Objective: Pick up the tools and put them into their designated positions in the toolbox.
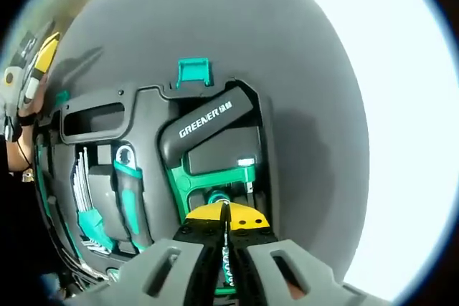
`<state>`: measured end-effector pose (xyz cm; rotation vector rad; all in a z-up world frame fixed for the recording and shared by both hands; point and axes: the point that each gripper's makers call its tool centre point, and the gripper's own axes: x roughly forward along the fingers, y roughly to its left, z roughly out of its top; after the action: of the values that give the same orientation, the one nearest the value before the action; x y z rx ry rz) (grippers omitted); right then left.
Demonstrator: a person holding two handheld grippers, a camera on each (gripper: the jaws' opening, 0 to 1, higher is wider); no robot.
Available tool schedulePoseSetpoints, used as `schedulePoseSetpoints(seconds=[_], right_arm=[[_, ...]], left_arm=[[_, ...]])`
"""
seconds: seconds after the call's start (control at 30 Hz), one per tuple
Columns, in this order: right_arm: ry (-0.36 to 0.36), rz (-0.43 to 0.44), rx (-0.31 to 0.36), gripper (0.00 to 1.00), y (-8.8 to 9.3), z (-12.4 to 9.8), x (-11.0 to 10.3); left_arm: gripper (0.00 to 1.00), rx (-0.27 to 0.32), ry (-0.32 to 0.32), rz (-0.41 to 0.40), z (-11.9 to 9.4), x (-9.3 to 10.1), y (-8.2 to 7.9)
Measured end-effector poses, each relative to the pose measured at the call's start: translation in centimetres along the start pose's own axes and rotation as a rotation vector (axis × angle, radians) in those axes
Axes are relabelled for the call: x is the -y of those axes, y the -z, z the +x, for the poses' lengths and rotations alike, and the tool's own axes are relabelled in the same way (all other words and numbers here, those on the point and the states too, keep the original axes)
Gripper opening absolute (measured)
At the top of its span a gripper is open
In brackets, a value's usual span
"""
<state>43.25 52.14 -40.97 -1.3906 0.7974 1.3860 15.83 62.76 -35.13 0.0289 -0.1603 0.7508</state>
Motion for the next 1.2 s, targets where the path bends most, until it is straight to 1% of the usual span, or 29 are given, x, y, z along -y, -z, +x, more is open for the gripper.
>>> schedulePoseSetpoints(seconds=[0.1,0.17,0.2,0.27,0.33,0.4,0.43,0.47,0.5,0.53,0.57,0.6,0.63,0.73,0.77,0.8,0.83,0.9,0.93,1.0,1.03,1.07,1.1,1.13,1.17,1.2], right_arm=[[0.01,-0.04,-0.017,0.0,0.1,0.0,0.0],[-0.01,-0.012,-0.009,0.0,0.2,0.0,0.2],[-0.024,0.023,-0.002,0.0,0.2,0.0,0.2],[-0.016,0.013,0.003,0.0,0.2,0.0,0.1],[0.007,0.002,0.014,0.0,0.2,-0.2,0.0],[-0.005,-0.014,0.035,0.0,0.2,-0.4,0.0],[-0.027,0.03,0.051,0.0,0.1,-0.5,-0.1],[-0.065,0.092,0.018,0.0,1.0,-1.1,-0.2],[-0.049,0.117,0.038,0.0,0.8,-1.3,0.4],[-0.021,0.12,0.048,0.0,0.9,-1.5,1.0],[-0.017,0.113,0.029,0.04,1.3,-1.6,1.2],[-0.018,0.129,0.024,0.09,1.5,-1.6,1.3],[-0.03,0.159,0.031,0.1,1.4,-1.4,1.2],[-0.038,0.152,0.046,0.1,1.2,-0.6,1.1],[-0.05,0.144,0.043,0.08,1.1,-0.5,1.0],[-0.049,0.147,0.054,0.07,0.9,-0.5,1.2],[-0.063,0.183,0.078,0.06,0.5,-0.4,1.2],[-0.099,0.197,0.065,0.04,0.5,-0.3,0.7],[-0.102,0.196,0.062,0.04,0.5,-0.2,0.6],[-0.086,0.198,0.056,0.04,0.4,0.2,0.6],[-0.088,0.19,0.058,0.01,0.3,0.4,0.6],[-0.084,0.178,0.05,0.01,0.3,0.8,0.5],[-0.085,0.175,0.035,0.01,0.2,0.7,0.5],[-0.065,0.167,0.033,0.0,0.2,0.8,0.3],[-0.019,0.142,0.03,0.0,0.3,0.8,0.5],[0.04,0.1,0.013,0.0,0.3,0.6,0.4]], left_arm=[[0.1,-0.003,-0.001,-0.003,0.0,0.0,0.1],[0.1,-0.005,-0.001,-0.003,0.0,0.0,0.1],[0.1,-0.007,-0.001,-0.003,0.0,0.0,0.1],[0.1,-0.012,0.0,-0.003,0.1,0.0,0.2],[0.1,-0.014,0.001,0.003,0.2,0.1,0.2],[0.1,-0.016,0.0,0.005,0.2,0.1,0.2],[0.1,-0.018,0.0,0.007,0.2,0.1,0.2],[0.1,-0.02,0.002,0.005,0.3,0.1,0.3],[0.1,-0.02,0.002,0.004,0.3,0.1,0.3],[0.1,-0.019,0.001,0.002,0.3,0.1,0.3],[0.1,-0.018,-0.001,0.002,0.3,0.1,0.3],[0.1,-0.017,0.0,0.003,0.3,0.1,0.3],[0.1,-0.018,0.0,0.005,0.3,0.1,0.3],[0.1,-0.018,0.002,0.009,0.3,0.2,0.3],[0.1,-0.018,0.003,0.008,0.3,0.2,0.3],[0.1,-0.018,0.002,0.008,0.3,0.1,0.3],[0.1,-0.018,0.003,0.008,0.4,0.1,0.3],[0.1,-0.018,0.005,0.01,0.4,0.2,0.3],[0.1,-0.018,0.006,0.012,0.3,0.2,0.3],[0.1,-0.016,0.006,0.013,0.3,0.2,0.3],[0.1,-0.015,0.006,0.013,0.2,0.2,0.3],[0.1,-0.015,0.006,0.012,0.2,0.2,0.2],[0.1,-0.015,0.006,0.011,0.2,0.2,0.3],[0.1,-0.015,0.006,0.011,0.2,0.2,0.3],[0.1,-0.015,0.007,0.011,0.3,0.2,0.3],[0.1,-0.016,0.008,0.012,0.3,0.3,0.3]])
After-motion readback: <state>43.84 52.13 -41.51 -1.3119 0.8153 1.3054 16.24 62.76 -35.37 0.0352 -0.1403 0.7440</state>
